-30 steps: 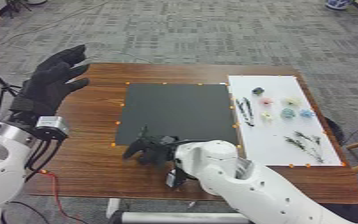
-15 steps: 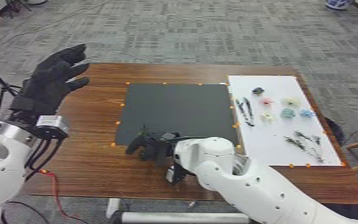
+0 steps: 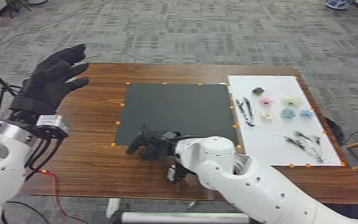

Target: Arrange flowers

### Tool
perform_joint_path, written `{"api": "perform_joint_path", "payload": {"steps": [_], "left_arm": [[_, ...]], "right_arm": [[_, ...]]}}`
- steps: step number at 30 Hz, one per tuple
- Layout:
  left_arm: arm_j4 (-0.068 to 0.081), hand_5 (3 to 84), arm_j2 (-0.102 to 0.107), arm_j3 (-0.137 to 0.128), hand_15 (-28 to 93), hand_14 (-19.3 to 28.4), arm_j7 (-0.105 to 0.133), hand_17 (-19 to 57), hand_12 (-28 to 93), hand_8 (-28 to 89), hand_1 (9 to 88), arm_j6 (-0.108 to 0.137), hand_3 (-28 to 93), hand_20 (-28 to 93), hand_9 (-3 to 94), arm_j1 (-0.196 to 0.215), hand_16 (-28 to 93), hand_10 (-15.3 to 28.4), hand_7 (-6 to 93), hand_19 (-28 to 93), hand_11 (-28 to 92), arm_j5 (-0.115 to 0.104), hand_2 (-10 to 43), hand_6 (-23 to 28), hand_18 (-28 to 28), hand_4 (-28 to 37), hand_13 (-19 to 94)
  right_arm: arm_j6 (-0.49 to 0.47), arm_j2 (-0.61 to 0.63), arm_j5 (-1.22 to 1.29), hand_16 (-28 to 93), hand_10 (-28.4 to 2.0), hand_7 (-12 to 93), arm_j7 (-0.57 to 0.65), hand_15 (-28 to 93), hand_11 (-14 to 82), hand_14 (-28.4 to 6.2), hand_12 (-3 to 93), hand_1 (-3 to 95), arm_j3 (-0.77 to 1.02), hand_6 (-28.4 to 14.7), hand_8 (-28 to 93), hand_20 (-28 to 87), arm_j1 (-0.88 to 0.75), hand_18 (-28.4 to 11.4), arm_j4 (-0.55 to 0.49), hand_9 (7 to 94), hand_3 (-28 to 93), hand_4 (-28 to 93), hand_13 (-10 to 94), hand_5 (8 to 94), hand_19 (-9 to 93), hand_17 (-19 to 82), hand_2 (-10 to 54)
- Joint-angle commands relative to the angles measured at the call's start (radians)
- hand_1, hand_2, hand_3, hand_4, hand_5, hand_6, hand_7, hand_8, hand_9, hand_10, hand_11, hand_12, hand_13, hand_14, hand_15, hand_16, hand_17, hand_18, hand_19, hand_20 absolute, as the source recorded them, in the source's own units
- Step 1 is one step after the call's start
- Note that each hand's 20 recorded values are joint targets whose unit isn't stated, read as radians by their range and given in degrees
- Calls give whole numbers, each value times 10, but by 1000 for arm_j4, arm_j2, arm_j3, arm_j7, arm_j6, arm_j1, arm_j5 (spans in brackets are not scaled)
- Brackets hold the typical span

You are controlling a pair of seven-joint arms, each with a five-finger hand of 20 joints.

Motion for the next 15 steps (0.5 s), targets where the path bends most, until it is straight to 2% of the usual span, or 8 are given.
{"api": "perform_joint_path", "payload": {"steps": [1, 11, 15], "left_arm": [[4, 208, -6, 4, 350, 114, -9, -146, 225, -93, 262, 2, 703, 105, 135, -5, -13, 83, 212, 378, 119, -2, -71, 14, 199, -252, 37], [6, 209, -7, 9, 344, 115, -10, -146, 228, -93, 263, 0, 703, 106, 135, -10, -9, 84, 212, 372, 114, -3, -71, 14, 197, -253, 37], [2, 208, -8, 3, 343, 115, -8, -146, 229, -92, 263, 0, 703, 108, 135, -1, -8, 84, 212, 371, 113, -3, -70, 14, 197, -252, 37]], "right_arm": [[23, -5, 12, 340, -123, 172, 14, 864, 667, -103, 374, 191, 10, 27, -143, 440, 8, -232, 7, 773, 932, -98, 777, 405, 877, 346, 198], [41, -21, 20, 340, -123, 170, 16, 865, 668, -103, 374, 185, 15, 30, -143, 442, 9, -232, 11, 772, 932, -101, 776, 404, 875, 345, 192], [39, -18, 26, 340, -123, 170, 13, 865, 669, -103, 373, 182, 21, 31, -143, 442, 1, -231, 1, 772, 932, -101, 776, 403, 875, 345, 188]]}}
